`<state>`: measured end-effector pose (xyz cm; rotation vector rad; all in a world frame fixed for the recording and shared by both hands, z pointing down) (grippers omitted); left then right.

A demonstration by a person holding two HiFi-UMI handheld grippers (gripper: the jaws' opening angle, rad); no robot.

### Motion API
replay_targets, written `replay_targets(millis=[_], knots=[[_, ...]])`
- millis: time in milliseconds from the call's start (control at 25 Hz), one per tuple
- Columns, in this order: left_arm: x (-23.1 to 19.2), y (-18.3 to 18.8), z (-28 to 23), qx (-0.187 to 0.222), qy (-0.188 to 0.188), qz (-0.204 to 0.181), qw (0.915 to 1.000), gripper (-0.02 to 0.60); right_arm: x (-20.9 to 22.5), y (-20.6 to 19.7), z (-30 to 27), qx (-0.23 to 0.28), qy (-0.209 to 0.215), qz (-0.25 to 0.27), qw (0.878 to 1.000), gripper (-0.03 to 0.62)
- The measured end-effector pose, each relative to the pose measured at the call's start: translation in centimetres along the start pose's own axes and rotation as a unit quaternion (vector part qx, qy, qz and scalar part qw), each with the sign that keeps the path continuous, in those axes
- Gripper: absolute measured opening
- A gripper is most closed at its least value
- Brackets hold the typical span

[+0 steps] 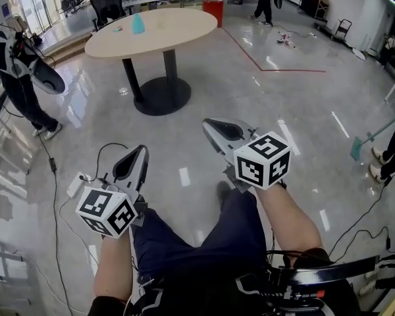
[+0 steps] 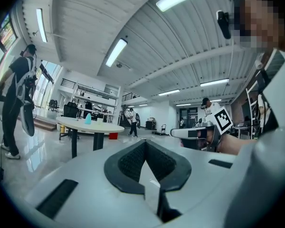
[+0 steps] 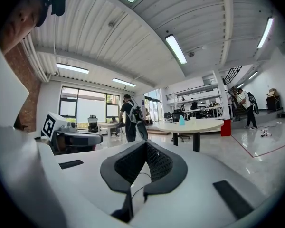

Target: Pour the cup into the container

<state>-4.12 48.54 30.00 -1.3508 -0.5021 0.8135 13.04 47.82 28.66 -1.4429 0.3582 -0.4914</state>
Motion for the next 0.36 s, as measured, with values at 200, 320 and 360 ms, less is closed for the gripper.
replay_targets(millis=[200, 320, 360], knots=[[-0.1, -0.2, -0.3, -0.002, 0.009, -0.002, 1.0000, -0.008, 0.7, -0.4, -0.1, -0.003, 0.003, -0.005, 1.000, 0.005], [0.0, -0.1, -0.8, 0.004, 0.011, -0.003, 0.9999, -0.008, 1.1, -0.3, -0.1, -0.001, 0.007, -0.002, 1.000, 0.005], [0.0, -0.1, -0.9, 0.006, 0.011, -0.004, 0.9999, -0.008, 1.3, -0.2, -0.1, 0.001, 0.008, -0.001, 1.000, 0.005]])
Point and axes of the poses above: the fingertips, and each gripper's own axes: z backward along the fingers, x to its right, y out of its top, the point moved 2 cm from there along z, backward along the fingers, and after that the axes turned 11 degrees about x, right-handed, at the moved point
